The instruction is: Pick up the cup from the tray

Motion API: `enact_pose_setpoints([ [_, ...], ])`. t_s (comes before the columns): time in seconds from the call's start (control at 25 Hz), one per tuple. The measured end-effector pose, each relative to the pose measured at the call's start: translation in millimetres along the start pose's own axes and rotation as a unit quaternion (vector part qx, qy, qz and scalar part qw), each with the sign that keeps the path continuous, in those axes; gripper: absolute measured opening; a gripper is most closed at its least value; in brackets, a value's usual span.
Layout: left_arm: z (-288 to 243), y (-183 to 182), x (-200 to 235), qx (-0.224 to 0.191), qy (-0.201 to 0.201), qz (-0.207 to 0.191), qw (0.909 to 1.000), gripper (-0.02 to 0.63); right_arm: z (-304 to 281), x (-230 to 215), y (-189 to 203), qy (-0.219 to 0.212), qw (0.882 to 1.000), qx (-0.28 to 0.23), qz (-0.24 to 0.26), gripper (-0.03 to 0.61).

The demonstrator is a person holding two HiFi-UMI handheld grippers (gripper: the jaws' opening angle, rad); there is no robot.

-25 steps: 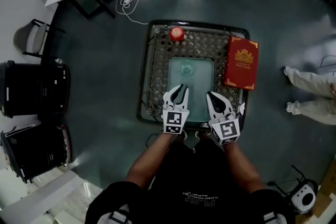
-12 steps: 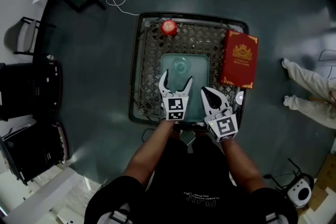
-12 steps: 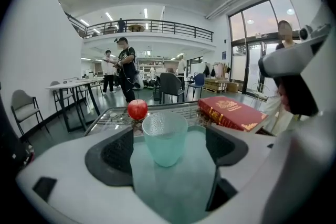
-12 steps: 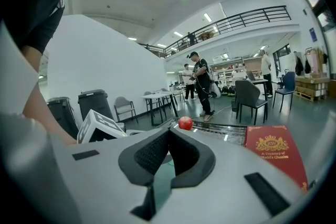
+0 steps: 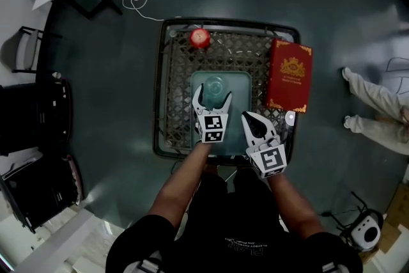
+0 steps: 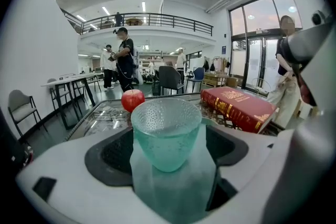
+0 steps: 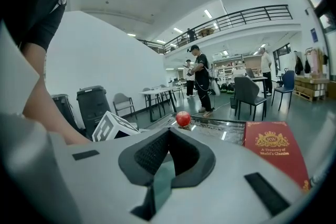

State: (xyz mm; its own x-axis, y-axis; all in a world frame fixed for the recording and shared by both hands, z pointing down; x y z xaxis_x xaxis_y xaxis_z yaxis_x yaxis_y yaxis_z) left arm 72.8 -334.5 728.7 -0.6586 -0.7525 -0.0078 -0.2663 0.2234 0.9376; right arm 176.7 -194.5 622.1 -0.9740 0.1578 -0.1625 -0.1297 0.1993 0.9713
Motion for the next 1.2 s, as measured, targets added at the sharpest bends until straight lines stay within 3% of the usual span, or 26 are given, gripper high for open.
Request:
enact_pose_setpoints([
  [0.64, -26.5, -1.9, 7.5, 0.005, 0.01, -0.016, 0.9998, 0.416, -5.0, -10.9, 5.4, 0.004, 1.0, 0.011, -0.005, 0.008],
  [1.2, -14.8, -12.7, 8.9, -0.005, 0.025, -0.016, 0.9996, 0.391, -1.3, -7.9, 0.8, 0.004, 1.0, 0.008, 0.008, 0.008],
])
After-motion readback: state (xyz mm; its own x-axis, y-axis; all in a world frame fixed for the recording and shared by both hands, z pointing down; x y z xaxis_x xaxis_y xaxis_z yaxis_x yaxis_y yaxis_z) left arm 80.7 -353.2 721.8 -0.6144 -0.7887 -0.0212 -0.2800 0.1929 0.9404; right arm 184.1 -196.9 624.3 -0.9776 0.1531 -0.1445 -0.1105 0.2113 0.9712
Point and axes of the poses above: the fingertips, and each gripper's own axes: z backward along the fingers, x to its left, y out of its underside, the point moved 9 cm from there along z, backward along the fingers, and after that the axes turned 11 degrees about -x, right-handed, at the moved point
